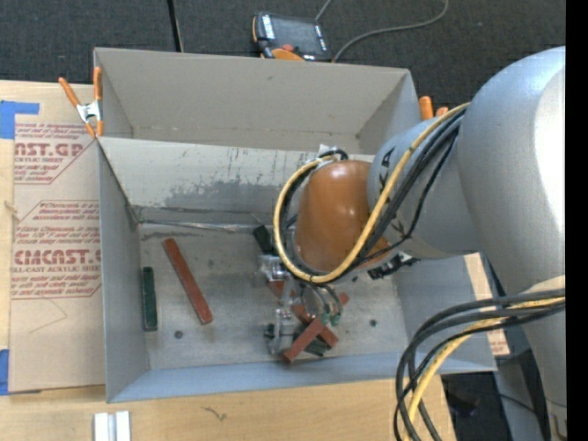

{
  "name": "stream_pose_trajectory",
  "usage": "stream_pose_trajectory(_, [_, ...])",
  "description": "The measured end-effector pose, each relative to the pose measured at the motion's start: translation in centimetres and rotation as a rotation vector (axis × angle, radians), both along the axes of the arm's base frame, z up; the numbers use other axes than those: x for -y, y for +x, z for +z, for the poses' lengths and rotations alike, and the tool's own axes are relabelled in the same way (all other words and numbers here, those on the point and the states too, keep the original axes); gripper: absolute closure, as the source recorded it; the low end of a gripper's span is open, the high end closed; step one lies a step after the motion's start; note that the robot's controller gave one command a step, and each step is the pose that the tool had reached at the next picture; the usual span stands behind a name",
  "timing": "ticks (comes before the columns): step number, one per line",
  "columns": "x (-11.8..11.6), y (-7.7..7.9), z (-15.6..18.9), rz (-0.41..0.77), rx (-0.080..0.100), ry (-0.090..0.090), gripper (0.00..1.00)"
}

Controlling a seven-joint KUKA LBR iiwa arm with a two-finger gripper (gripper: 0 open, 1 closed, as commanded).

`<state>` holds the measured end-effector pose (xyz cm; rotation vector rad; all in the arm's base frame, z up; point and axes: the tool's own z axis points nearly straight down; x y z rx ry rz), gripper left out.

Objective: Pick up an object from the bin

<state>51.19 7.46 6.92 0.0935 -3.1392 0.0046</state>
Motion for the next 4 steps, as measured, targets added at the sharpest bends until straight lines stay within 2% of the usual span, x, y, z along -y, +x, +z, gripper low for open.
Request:
stream_pose_trajectory(1, [5.8,-1.4,0.7,-0.018,-0.001,0.001,0.00])
stream_pose_trajectory(2, [3.9,-2.8,0.2,0.198,0.014,0.004,0.00])
stream_pose_trajectory(3, [3.9,-3.2,0.0,0.199,0.000,0.004,1.00])
stream_pose_trajectory(4, [6.4,-0.2,15.6,0.142,0.011,0.002,1.00])
